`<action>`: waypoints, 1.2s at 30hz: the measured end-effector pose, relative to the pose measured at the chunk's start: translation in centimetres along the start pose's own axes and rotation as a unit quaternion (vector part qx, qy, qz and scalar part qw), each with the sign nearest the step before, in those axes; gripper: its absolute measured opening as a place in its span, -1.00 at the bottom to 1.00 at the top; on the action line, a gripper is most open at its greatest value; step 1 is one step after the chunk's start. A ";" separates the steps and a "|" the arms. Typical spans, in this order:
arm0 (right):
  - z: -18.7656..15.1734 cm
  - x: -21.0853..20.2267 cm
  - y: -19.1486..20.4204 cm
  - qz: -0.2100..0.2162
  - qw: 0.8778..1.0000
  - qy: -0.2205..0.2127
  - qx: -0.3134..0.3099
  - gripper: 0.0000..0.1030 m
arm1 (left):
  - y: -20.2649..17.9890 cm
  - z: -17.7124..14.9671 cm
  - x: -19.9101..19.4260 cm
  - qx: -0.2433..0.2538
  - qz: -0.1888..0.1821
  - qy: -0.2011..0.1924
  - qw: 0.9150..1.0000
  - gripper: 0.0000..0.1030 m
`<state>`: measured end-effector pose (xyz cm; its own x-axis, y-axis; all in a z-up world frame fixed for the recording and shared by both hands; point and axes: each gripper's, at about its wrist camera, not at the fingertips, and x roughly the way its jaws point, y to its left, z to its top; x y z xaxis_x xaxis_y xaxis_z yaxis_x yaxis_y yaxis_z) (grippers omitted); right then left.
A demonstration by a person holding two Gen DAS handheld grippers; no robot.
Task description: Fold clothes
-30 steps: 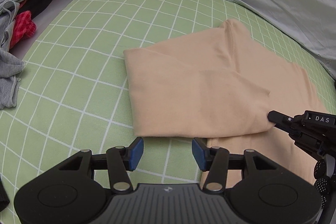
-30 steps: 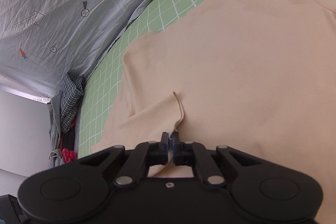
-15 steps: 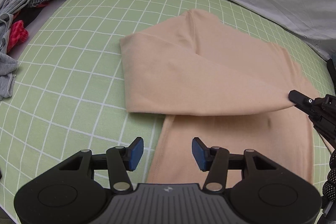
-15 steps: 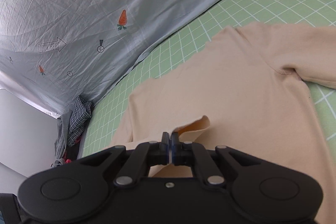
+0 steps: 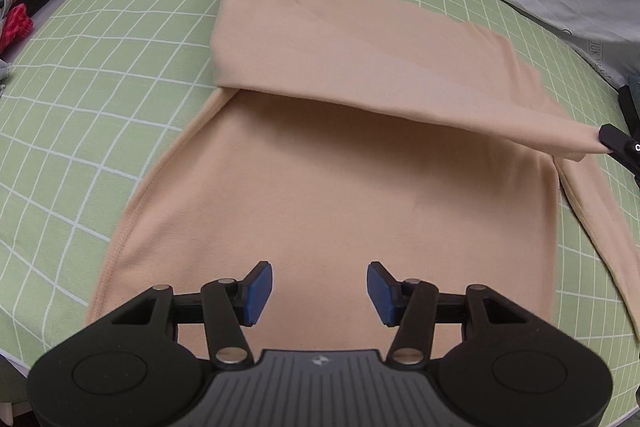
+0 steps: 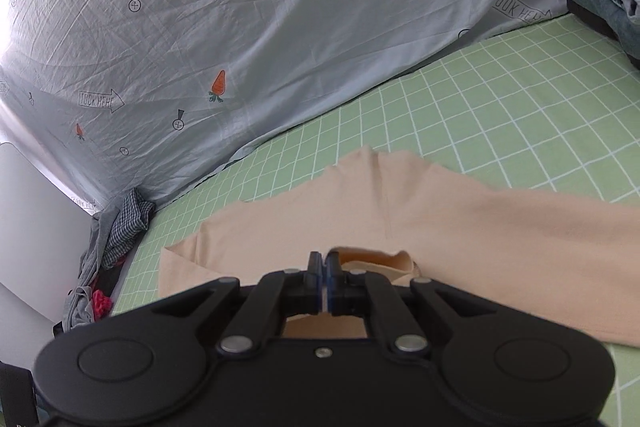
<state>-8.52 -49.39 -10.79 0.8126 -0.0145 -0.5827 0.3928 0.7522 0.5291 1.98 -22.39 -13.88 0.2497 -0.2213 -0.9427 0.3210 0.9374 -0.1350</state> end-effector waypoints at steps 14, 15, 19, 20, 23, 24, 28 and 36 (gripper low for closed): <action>3.9 -2.6 -7.9 -0.032 0.999 -0.012 -0.027 -0.96 | -6.9 -1.7 2.5 -0.019 0.053 0.017 0.998 0.23; 4.1 -2.7 -8.4 -0.034 0.999 -0.014 -0.024 -0.96 | -7.2 -1.8 2.6 -0.018 0.057 0.017 0.998 0.23; 4.7 -3.5 -9.9 -0.056 0.998 -0.031 -0.025 -0.96 | -7.9 -2.2 2.6 -0.014 0.065 0.019 0.998 0.25; 4.8 -3.7 -10.2 -0.063 0.997 -0.035 -0.027 -0.96 | -7.9 -2.3 2.6 -0.014 0.066 0.020 0.998 0.25; 5.0 -4.1 -11.3 -0.095 0.994 -0.046 -0.029 -0.96 | -7.9 -2.5 2.5 -0.017 0.063 0.019 0.998 0.26; 5.0 -4.2 -11.7 -0.108 0.993 -0.048 -0.029 -0.96 | -7.9 -2.6 2.4 -0.018 0.061 0.019 0.998 0.26; 4.5 -4.3 -12.2 -0.149 0.988 -0.034 -0.026 -0.95 | -7.3 -3.1 1.9 -0.021 0.046 0.017 0.999 0.26; 2.0 -5.6 -8.8 -0.115 0.992 -0.049 -0.016 -0.34 | -5.3 -4.2 -2.0 -0.019 0.002 -0.046 0.999 0.26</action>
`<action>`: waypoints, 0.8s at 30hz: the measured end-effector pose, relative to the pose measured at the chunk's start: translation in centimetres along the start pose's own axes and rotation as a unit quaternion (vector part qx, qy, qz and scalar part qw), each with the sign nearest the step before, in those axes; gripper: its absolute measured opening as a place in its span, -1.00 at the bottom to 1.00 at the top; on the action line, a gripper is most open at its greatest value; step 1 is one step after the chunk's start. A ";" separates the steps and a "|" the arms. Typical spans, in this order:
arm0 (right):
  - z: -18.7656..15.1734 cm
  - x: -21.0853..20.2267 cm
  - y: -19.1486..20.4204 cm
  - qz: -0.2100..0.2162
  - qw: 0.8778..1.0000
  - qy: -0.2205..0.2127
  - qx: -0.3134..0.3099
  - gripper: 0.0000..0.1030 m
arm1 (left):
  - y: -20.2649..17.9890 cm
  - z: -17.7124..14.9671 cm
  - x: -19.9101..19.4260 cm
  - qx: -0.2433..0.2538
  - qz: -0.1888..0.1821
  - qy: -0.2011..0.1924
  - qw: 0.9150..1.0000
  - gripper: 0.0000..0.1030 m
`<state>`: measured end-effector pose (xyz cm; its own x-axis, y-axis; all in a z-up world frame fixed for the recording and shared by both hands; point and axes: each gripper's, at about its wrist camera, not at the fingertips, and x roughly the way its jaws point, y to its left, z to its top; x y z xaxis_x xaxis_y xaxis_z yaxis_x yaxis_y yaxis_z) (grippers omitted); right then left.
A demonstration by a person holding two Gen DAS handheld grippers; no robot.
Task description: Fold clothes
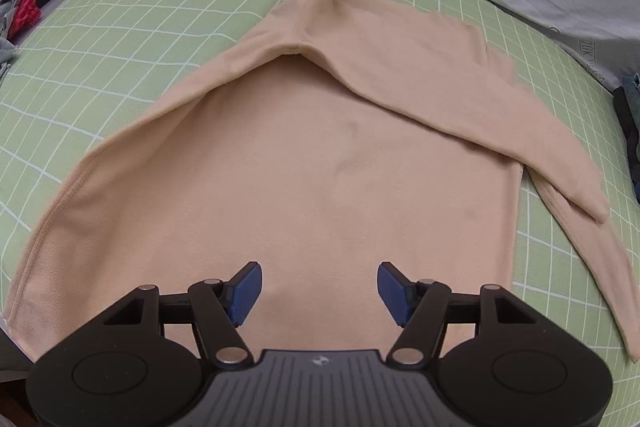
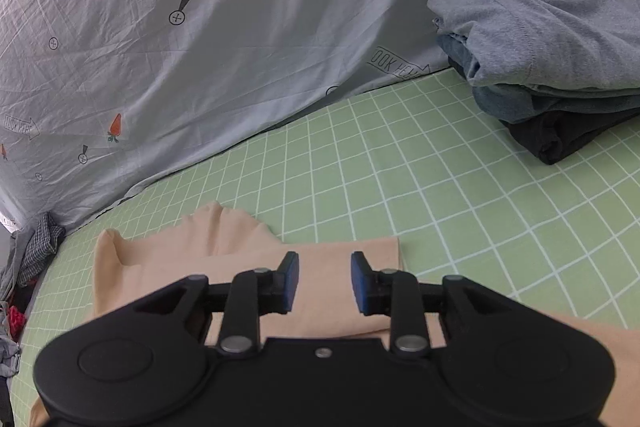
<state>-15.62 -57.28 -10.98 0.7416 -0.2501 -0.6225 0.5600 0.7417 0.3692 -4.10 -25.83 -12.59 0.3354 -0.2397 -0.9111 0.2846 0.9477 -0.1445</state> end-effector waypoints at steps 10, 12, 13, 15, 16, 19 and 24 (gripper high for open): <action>-6.5 0.1 8.4 0.056 0.992 0.099 0.061 -0.17 | 7.5 0.6 -4.4 0.025 -0.002 -0.038 0.999 0.26; -7.8 0.5 10.6 0.061 0.988 0.127 0.065 -0.13 | 9.5 0.8 -5.0 0.027 -0.004 -0.039 0.999 0.26; -8.3 0.3 11.9 0.062 0.988 0.130 0.060 -0.13 | 10.5 1.0 -5.4 0.026 -0.007 -0.040 0.999 0.26; -9.4 0.2 14.3 0.067 0.987 0.134 0.054 -0.16 | 12.6 1.5 -5.9 0.017 -0.009 -0.038 0.999 0.26; -10.0 0.2 15.4 0.072 0.987 0.134 0.054 -0.24 | 13.5 1.8 -6.1 0.011 -0.007 -0.037 0.999 0.27; -11.7 0.4 18.5 0.089 0.985 0.137 0.052 -0.64 | 16.9 2.5 -6.5 0.005 -0.008 -0.035 0.999 0.27; -14.1 1.2 24.0 0.115 0.981 0.141 0.062 -0.72 | 22.2 3.8 -6.6 0.013 -0.011 -0.029 0.999 0.27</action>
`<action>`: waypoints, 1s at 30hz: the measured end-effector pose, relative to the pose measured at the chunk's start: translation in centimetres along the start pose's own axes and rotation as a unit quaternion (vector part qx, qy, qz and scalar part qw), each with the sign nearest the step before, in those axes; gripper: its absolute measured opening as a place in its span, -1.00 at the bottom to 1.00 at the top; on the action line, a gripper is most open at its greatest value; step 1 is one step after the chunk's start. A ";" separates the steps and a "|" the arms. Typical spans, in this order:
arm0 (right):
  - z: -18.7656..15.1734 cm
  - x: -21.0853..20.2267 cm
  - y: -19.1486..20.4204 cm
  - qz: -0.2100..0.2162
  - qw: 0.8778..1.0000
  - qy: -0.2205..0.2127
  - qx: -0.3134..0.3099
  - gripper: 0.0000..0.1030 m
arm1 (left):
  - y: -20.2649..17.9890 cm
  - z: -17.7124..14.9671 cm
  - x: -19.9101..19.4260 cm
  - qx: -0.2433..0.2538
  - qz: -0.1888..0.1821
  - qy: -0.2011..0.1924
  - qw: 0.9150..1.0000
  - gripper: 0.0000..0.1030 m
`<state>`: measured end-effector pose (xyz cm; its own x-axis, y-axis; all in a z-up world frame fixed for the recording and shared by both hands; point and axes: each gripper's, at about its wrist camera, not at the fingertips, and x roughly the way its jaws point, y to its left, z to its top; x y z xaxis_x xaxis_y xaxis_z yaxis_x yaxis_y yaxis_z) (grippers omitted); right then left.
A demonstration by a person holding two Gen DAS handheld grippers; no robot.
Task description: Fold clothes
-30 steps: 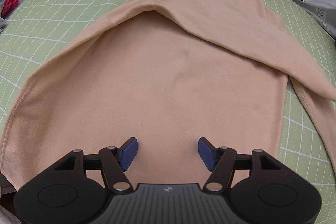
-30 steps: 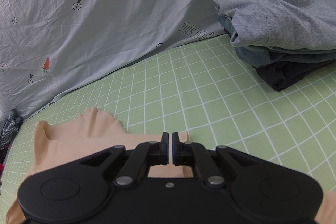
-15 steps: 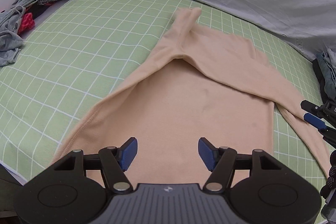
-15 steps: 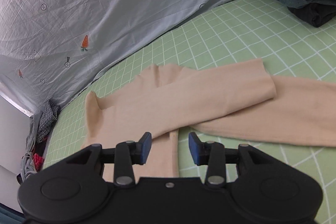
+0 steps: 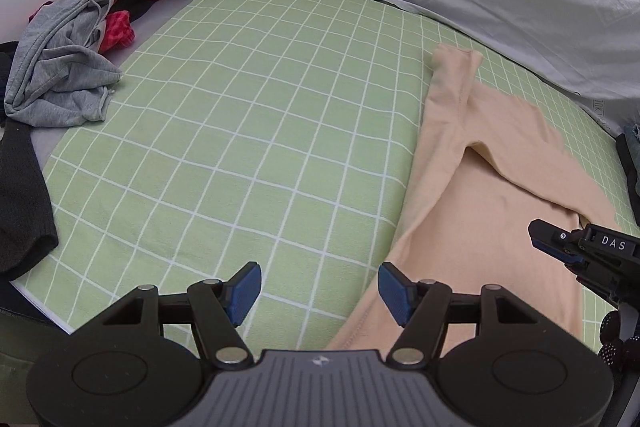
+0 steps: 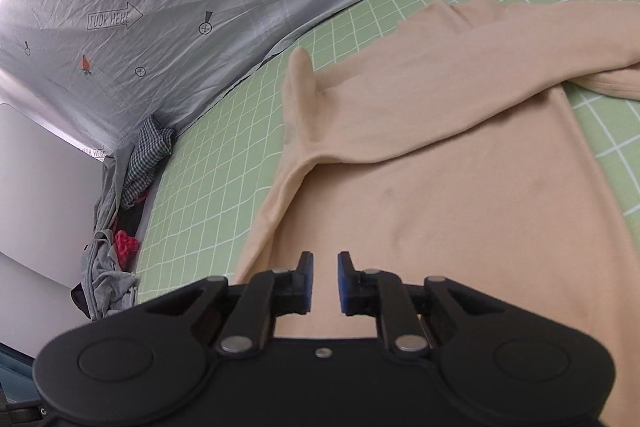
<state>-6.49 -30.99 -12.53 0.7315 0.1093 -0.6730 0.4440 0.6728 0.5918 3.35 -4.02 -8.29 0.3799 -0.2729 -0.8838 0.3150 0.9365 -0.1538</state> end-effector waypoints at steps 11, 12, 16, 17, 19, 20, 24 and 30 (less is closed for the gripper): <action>-3.0 4.9 8.4 0.003 0.998 0.045 -0.043 -0.20 | 6.4 0.1 0.4 0.022 0.011 0.026 0.999 0.27; -3.2 5.1 8.6 -0.002 0.998 0.049 -0.045 -0.21 | 6.7 0.0 0.4 0.022 0.010 0.028 0.999 0.27; -4.2 5.8 8.7 -0.023 0.996 0.068 -0.047 -0.26 | 7.4 -0.2 0.7 0.023 0.006 0.038 0.999 0.27; -4.4 5.9 8.5 -0.025 0.996 0.073 -0.045 -0.27 | 7.4 -0.3 0.9 0.025 0.004 0.041 0.999 0.27; -4.8 6.2 7.9 -0.030 0.995 0.088 -0.041 -0.34 | 7.3 -0.4 1.2 0.028 0.000 0.049 0.998 0.27; -5.1 6.1 7.6 -0.032 0.994 0.092 -0.040 -0.37 | 7.2 -0.5 1.4 0.030 -0.003 0.052 0.998 0.27; -5.4 5.3 6.0 -0.037 0.994 0.098 -0.032 -0.56 | 6.4 -0.7 2.1 0.039 -0.014 0.065 0.997 0.27; -5.6 3.0 2.8 -0.056 0.994 0.089 0.009 -0.60 | 3.5 -1.4 3.3 0.070 -0.046 0.088 0.993 0.27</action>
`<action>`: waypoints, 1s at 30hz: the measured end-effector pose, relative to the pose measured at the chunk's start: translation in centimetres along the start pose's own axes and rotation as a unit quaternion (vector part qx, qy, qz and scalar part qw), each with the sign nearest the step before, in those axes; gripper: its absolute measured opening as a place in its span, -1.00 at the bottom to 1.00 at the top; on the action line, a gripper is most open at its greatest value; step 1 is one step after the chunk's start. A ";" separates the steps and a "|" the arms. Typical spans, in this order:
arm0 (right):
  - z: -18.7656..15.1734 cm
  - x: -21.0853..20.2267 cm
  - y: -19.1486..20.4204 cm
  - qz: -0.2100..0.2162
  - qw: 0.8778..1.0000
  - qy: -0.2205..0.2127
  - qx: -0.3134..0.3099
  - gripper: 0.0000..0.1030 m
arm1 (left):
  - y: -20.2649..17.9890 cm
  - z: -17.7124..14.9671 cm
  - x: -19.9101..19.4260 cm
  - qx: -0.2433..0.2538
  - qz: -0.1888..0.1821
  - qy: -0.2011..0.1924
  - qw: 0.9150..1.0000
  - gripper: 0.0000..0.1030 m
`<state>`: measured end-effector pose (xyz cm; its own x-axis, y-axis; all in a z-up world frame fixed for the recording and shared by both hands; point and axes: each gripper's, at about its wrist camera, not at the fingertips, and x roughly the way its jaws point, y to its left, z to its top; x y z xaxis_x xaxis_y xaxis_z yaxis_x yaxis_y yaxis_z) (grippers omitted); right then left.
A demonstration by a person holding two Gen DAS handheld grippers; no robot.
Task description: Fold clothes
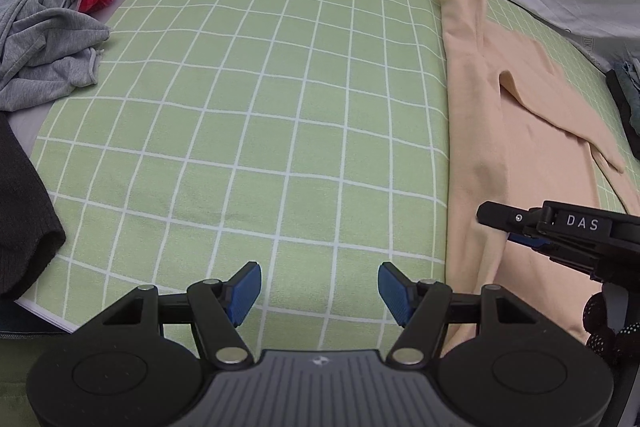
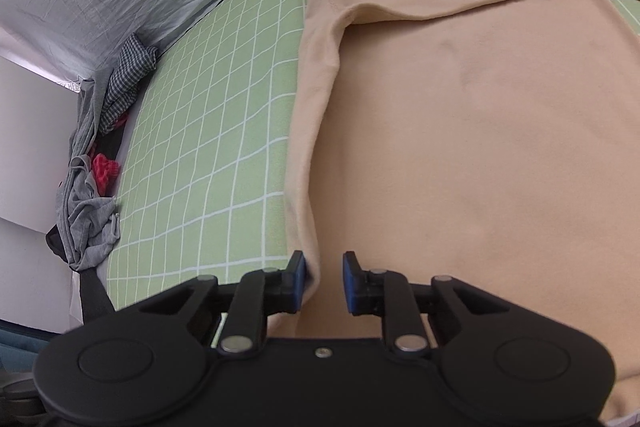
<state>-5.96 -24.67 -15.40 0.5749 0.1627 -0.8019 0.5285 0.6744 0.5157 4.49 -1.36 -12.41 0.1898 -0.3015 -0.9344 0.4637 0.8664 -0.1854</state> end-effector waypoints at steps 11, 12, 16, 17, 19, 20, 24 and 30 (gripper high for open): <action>-1.6 -1.4 -3.9 0.033 0.998 0.031 0.041 -0.58 | -6.0 -1.4 2.7 0.087 -0.014 0.035 0.996 0.28; -1.6 -1.3 -3.8 0.036 0.998 0.035 0.035 -0.58 | -6.4 -1.7 2.8 0.094 -0.008 0.036 0.995 0.29; -1.8 -0.8 -2.6 0.049 0.997 0.053 0.002 -0.59 | -6.8 -2.7 3.1 0.107 0.003 0.040 0.993 0.38; -1.9 -0.7 -2.3 0.051 0.997 0.053 -0.006 -0.59 | -6.8 -2.9 3.1 0.108 0.003 0.041 0.993 0.39; -1.9 -0.6 -1.6 0.044 0.997 0.053 -0.027 -0.75 | -6.7 -3.2 3.2 0.110 0.006 0.042 0.993 0.39; -2.0 -0.5 -1.4 0.038 0.997 0.052 -0.038 -0.86 | -6.7 -3.3 3.2 0.111 0.008 0.042 0.993 0.39; -1.9 -1.3 -1.6 0.040 0.997 0.038 -0.047 -0.97 | -6.8 -3.4 3.1 0.107 0.012 0.038 0.994 0.39; -1.6 -4.2 -2.1 0.021 0.998 -0.004 -0.066 -0.97 | -7.6 -3.4 2.7 0.107 0.010 0.028 0.994 0.39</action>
<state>-10.48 -25.64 -13.65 0.6001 0.1873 -0.7777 0.4174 0.7560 0.5042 -1.48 -7.38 -14.53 0.1549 -0.2570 -0.9539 0.6353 0.7653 -0.1030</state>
